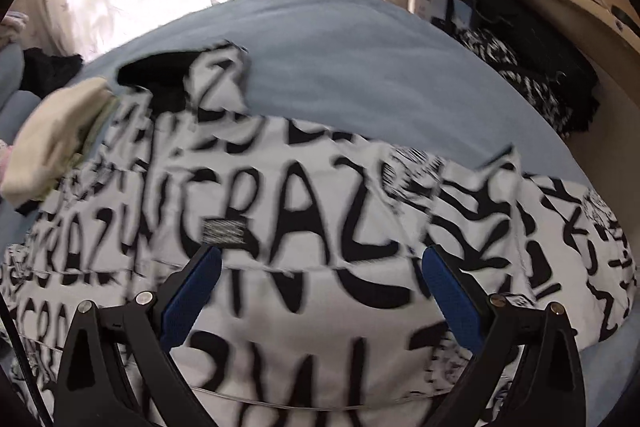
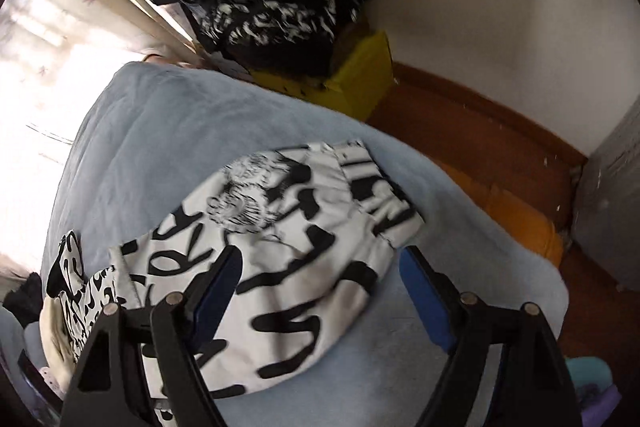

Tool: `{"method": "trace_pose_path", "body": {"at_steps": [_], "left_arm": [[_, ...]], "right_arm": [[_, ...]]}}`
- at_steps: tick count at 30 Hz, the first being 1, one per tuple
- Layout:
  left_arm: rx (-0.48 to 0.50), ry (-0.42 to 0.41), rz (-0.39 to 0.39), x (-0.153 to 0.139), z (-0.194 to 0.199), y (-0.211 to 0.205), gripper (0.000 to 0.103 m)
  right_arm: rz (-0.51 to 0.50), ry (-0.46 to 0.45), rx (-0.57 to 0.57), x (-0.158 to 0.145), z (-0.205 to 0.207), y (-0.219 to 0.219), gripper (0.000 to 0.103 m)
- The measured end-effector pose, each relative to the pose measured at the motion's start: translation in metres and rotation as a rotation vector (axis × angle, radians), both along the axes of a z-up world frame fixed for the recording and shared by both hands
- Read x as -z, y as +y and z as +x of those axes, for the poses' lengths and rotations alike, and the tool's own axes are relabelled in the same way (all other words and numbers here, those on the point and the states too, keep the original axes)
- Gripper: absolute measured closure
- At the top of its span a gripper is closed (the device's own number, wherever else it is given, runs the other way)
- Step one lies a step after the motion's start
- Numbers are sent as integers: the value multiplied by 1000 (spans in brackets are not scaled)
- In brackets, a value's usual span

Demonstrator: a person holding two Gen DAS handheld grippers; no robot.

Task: Fold large clothes
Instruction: 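Grasp the jacket sleeve cuff with the right tool and lift it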

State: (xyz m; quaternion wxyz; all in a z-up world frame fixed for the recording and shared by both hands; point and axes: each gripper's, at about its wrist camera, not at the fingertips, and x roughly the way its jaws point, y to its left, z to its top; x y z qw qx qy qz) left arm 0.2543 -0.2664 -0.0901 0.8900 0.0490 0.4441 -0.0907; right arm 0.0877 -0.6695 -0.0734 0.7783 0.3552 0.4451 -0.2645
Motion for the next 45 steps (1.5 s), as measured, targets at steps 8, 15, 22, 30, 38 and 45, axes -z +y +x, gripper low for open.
{"method": "trace_pose_path", "body": {"at_steps": [8,15,22,30,38,45], "left_arm": [[33,18,-67,9,-12,-26,3],[41,25,-92,3,-17,-22,3],[-4,-40,-169,-22,-24,24,3],[-78,-112,-194,-51,-45,110,3],[-84,57,-231,-28,-47,170,3],[-64,125,-283,-4,-56,181,3]], "right_arm": [[139,12,45,46,6,-12,32],[71,15,58,44,21,0,90],[-125,-286,-141,-51,26,87,94],[-219,-437,-572,-109,56,257,94],[-239,-272,-713,-23,61,366,90],[-146,-144,-749,37,52,387,82]]}}
